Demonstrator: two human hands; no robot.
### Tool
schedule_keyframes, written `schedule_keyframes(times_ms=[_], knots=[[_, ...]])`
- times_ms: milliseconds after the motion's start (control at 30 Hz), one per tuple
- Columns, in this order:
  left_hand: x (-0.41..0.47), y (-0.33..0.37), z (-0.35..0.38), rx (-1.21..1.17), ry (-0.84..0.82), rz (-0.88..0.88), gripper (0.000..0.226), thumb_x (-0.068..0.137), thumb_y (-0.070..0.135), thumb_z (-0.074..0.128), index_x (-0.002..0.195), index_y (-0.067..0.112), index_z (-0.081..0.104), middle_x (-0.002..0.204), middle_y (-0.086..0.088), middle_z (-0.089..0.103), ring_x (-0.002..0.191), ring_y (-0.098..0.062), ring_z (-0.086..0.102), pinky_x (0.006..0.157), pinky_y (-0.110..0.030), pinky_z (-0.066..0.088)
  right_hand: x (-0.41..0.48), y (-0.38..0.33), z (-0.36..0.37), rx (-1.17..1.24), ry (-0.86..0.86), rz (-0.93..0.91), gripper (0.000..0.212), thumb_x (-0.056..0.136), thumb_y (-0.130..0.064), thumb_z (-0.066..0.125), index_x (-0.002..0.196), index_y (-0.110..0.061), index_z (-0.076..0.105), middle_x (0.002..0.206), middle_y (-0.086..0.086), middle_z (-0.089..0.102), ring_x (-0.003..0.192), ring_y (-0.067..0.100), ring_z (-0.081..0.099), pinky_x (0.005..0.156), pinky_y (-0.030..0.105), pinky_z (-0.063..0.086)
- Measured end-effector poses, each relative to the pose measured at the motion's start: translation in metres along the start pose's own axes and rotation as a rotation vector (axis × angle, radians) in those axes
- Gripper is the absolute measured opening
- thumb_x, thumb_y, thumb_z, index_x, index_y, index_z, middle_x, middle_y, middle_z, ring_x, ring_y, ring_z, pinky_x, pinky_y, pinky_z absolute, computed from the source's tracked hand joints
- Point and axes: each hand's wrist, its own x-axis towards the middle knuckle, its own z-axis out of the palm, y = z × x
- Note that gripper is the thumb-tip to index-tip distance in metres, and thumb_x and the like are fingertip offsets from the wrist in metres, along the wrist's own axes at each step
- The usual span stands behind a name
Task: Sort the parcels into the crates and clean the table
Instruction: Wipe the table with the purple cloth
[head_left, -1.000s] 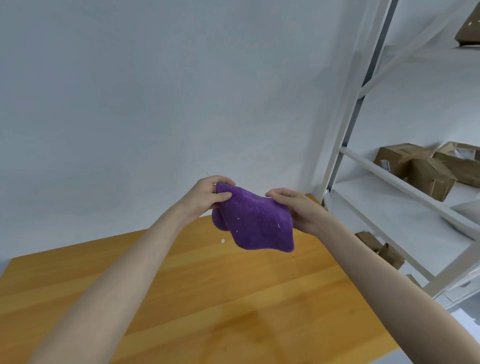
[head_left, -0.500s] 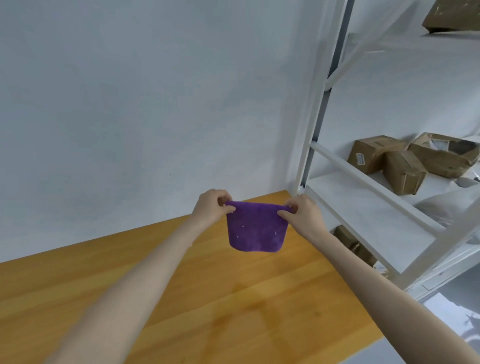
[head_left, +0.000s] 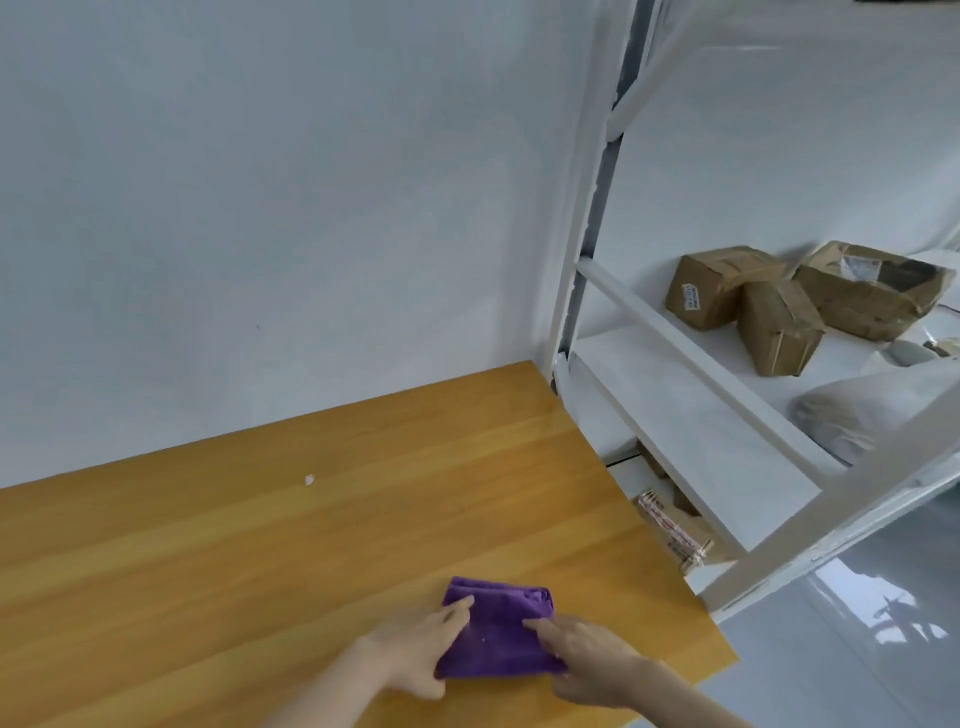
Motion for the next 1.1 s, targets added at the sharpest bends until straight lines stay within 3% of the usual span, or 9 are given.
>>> schedule_keyframes(times_ms=[133,233,300,400,533,633,733,967,1100], knots=[[0.003,-0.001,0.028,0.044,-0.045,-0.018,0.073,0.089,0.035,0.05,0.152,0.023,0.014,0.159,0.006,-0.003,0.146,-0.013,0.004,0.115,-0.034,0.019,-0.002,0.015,0.018,-0.054,-0.055,-0.053,0.064,0.09,-0.031,0.055,0.148,-0.026,0.028,0.157,-0.009,0.017,0.141,0.013,0.024,0.114,0.03,0.023],[0.006,-0.004,0.039,-0.465,0.094,-0.186,0.042,0.091,0.023,0.049,0.133,0.032,0.051,0.146,0.02,0.035,0.133,0.008,0.029,0.111,-0.023,0.028,0.004,0.018,0.026,0.243,0.034,0.035,0.039,0.091,-0.011,0.044,0.122,-0.03,0.056,0.149,-0.011,0.038,0.135,0.009,0.037,0.107,0.022,0.032],[0.011,0.0,0.036,-0.798,0.242,-0.33,0.02,0.095,0.02,0.052,0.102,0.036,0.062,0.112,0.021,0.059,0.1,0.016,0.051,0.095,-0.021,0.041,0.01,0.015,0.025,0.536,0.105,0.174,0.033,0.092,-0.007,0.04,0.105,-0.031,0.058,0.125,-0.004,0.061,0.115,0.015,0.055,0.088,0.022,0.042],[0.03,0.0,0.028,-0.918,0.405,-0.511,0.017,0.099,0.023,0.046,0.085,0.022,0.057,0.091,0.003,0.065,0.09,-0.012,0.061,0.075,-0.024,0.04,0.022,0.007,0.018,0.794,0.296,0.373,0.023,0.101,-0.015,0.035,0.1,-0.019,0.057,0.094,0.004,0.064,0.085,0.019,0.058,0.06,0.021,0.037],[0.057,0.002,0.027,-0.789,0.379,-0.686,0.022,0.099,0.028,0.04,0.099,0.018,0.06,0.096,-0.004,0.066,0.09,-0.025,0.062,0.076,-0.032,0.047,0.035,0.005,0.019,0.834,0.443,0.512,0.017,0.102,-0.023,0.035,0.101,-0.016,0.051,0.084,0.002,0.058,0.079,0.024,0.055,0.063,0.034,0.042],[0.061,0.011,0.027,-0.708,0.362,-0.765,0.02,0.099,0.028,0.039,0.096,0.016,0.056,0.099,-0.007,0.066,0.066,-0.025,0.064,0.061,-0.034,0.054,0.036,0.0,0.02,0.811,0.421,0.547,0.036,0.096,-0.048,0.043,0.112,-0.015,0.047,0.102,0.003,0.055,0.094,0.021,0.055,0.075,0.033,0.047],[0.061,0.022,0.026,-0.716,0.396,-0.801,0.015,0.1,0.024,0.04,0.106,0.01,0.041,0.103,-0.007,0.052,0.048,-0.017,0.058,0.036,-0.019,0.041,0.039,0.003,0.022,0.613,0.273,0.569,0.058,0.089,-0.052,0.054,0.13,-0.016,0.035,0.12,0.004,0.053,0.11,0.023,0.054,0.078,0.03,0.045],[0.066,0.075,0.028,-0.436,0.356,-0.413,0.005,0.094,0.01,0.039,0.094,0.012,0.044,0.11,-0.005,0.033,0.079,-0.019,0.048,0.077,-0.041,0.049,0.021,0.043,0.016,0.519,0.289,0.652,0.065,0.091,-0.021,0.06,0.141,-0.019,0.019,0.113,0.009,0.058,0.098,0.027,0.062,0.077,0.038,0.055],[0.086,0.096,0.017,-0.209,0.276,-0.188,0.018,0.097,0.023,0.045,0.11,0.017,0.055,0.157,0.001,0.006,0.142,-0.023,0.016,0.11,-0.041,0.027,-0.006,0.072,0.006,0.296,0.324,0.667,0.07,0.09,-0.022,0.063,0.145,-0.021,0.02,0.122,0.008,0.049,0.106,0.024,0.055,0.076,0.031,0.049]])
